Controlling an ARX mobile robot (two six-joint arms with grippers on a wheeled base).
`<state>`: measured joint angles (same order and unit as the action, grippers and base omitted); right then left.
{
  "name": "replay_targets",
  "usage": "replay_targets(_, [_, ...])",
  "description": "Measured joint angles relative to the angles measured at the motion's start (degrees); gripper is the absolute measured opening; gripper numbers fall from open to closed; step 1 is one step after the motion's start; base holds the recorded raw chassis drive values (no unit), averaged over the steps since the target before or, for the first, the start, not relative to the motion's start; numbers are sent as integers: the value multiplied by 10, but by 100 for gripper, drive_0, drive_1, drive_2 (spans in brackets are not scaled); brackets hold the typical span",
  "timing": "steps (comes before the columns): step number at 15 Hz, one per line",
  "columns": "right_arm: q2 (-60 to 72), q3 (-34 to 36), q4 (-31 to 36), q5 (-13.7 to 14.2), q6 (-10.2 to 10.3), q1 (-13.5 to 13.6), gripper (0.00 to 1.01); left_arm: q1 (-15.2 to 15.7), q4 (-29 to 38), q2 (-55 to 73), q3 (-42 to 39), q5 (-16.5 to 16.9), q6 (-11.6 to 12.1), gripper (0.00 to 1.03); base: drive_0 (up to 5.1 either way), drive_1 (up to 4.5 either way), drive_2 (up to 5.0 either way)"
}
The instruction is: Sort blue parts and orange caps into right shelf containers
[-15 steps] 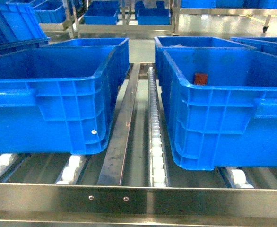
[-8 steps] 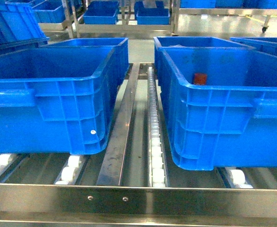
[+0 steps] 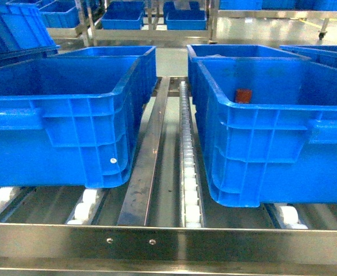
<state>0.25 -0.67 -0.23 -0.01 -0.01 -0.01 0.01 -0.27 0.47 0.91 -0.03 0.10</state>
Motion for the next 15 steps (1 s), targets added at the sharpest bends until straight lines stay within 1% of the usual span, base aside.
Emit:
replay_targets(1, [0, 0, 0, 0, 0, 0, 89, 0, 0, 0, 0, 0, 0, 87, 0, 0, 0])
replay_targets(2, [0, 0, 0, 0, 0, 0, 100, 0, 0, 0, 0, 0, 1, 100, 0, 0, 0])
replay_targets(3, [0, 0, 0, 0, 0, 0, 97, 0, 0, 0, 0, 0, 0, 97, 0, 0, 0])
replay_targets(15, [0, 0, 0, 0, 0, 0, 98, 0, 0, 0, 0, 0, 0, 98, 0, 0, 0])
